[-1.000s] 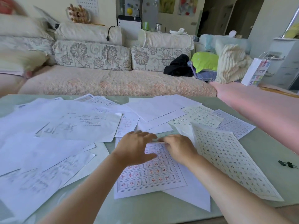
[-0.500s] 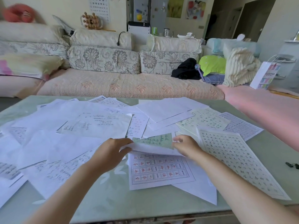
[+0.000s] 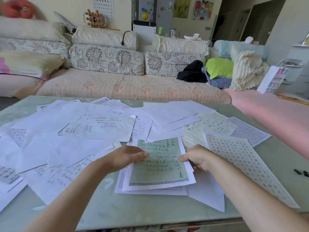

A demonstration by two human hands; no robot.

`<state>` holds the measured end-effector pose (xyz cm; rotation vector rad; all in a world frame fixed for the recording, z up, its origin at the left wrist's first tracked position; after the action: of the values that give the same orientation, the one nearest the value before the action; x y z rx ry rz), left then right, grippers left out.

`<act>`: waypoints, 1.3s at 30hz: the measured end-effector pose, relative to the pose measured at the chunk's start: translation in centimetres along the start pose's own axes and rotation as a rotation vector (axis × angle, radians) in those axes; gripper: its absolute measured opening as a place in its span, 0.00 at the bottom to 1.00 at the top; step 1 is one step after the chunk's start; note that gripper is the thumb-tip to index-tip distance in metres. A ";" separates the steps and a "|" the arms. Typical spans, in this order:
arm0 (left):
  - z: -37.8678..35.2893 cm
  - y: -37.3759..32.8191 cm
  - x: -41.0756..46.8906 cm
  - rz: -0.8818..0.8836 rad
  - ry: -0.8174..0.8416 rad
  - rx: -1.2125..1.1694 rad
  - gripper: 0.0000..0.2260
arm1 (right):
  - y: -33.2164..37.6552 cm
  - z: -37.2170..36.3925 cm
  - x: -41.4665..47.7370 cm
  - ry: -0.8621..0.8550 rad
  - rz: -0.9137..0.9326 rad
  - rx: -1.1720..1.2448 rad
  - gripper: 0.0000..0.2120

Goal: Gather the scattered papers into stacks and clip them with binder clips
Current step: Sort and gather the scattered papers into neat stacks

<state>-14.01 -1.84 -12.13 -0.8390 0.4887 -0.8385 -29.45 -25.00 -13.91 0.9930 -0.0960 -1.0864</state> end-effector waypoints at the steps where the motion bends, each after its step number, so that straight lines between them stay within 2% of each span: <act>1: 0.1 0.0 0.3 -0.028 -0.078 0.066 0.19 | 0.0 0.1 -0.3 0.032 0.010 -0.053 0.14; 3: -0.1 0.1 1.0 -0.109 -0.160 0.289 0.20 | 0.2 0.7 -1.2 0.020 0.078 -0.253 0.11; 6: -1.8 0.7 1.7 -0.157 -0.035 0.551 0.29 | 1.0 1.7 -2.5 -0.223 0.268 -0.732 0.19; 7: -2.2 0.8 2.0 -0.157 -0.016 0.598 0.30 | 1.4 1.6 -2.9 -0.284 0.331 -0.799 0.20; 9: -2.0 0.5 3.0 -0.189 -0.080 0.580 0.27 | 2.6 1.1 -3.1 -0.338 0.425 -0.762 0.21; 12: -0.3 -0.3 5.2 -0.252 -0.287 0.525 0.22 | 4.9 0.1 -2.0 -0.365 0.532 -0.630 0.18; 15: 1.8 0.0 7.5 -0.213 -0.479 0.580 0.21 | 7.6 -1.3 0.7 -0.343 0.612 -0.566 0.15; 17: 2.8 1.2 9.0 -0.076 -0.483 0.653 0.28 | 9.4 -2.6 3.1 -0.314 0.636 -0.562 0.16; 20: 3.1 3.8 10.3 0.166 -0.324 0.769 0.48 | 11.4 -4.5 7.2 -0.279 0.645 -0.619 0.18; 22: 3.1 5.8 11.0 0.248 -0.266 0.775 0.54 | 12.3 -6.1 10.0 -0.236 0.628 -0.649 0.20; 24: 3.3 6.8 11.3 0.217 -0.273 0.766 0.52 | 13.1 -7.4 12.1 -0.223 0.622 -0.669 0.24; 28: 3.8 6.2 11.2 0.025 -0.343 0.755 0.34 | 13.8 -8.8 14.5 -0.264 0.579 -0.687 0.29; 30: 4.0 6.0 11.0 -0.088 -0.359 0.740 0.22 | 13.9 -8.8 15.0 -0.316 0.583 -0.735 0.26; 32: 4.5 5.9 10.6 -0.137 -0.367 0.717 0.14 | 14.2 -8.9 14.6 -0.390 0.683 -0.797 0.16; 34: 4.9 5.7 10.2 -0.161 -0.397 0.749 0.13 | 14.4 -8.9 13.7 -0.436 0.779 -0.902 0.02; 37: 5.5 5.3 9.4 -0.201 -0.444 0.744 0.13 | 14.7 -8.7 12.1 -0.472 0.835 -0.910 0.08; 39: 6.0 5.2 8.2 -0.183 -0.453 0.655 0.13 | 15.4 -8.1 10.8 -0.548 0.854 -0.726 0.10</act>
<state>-2.79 -3.71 -13.30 -0.4388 -0.2646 -0.8695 -9.19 -26.76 -11.81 -0.0589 -0.4860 -0.4835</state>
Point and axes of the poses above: each hand's wrist, its own x-axis towards the middle knuckle, its own z-axis out of the back of the hand, y = z × x, the point moved 4 cm from there along x, towards the middle knuckle, and after that the axes turned 10 degrees about -y, right-handed, at the moved point
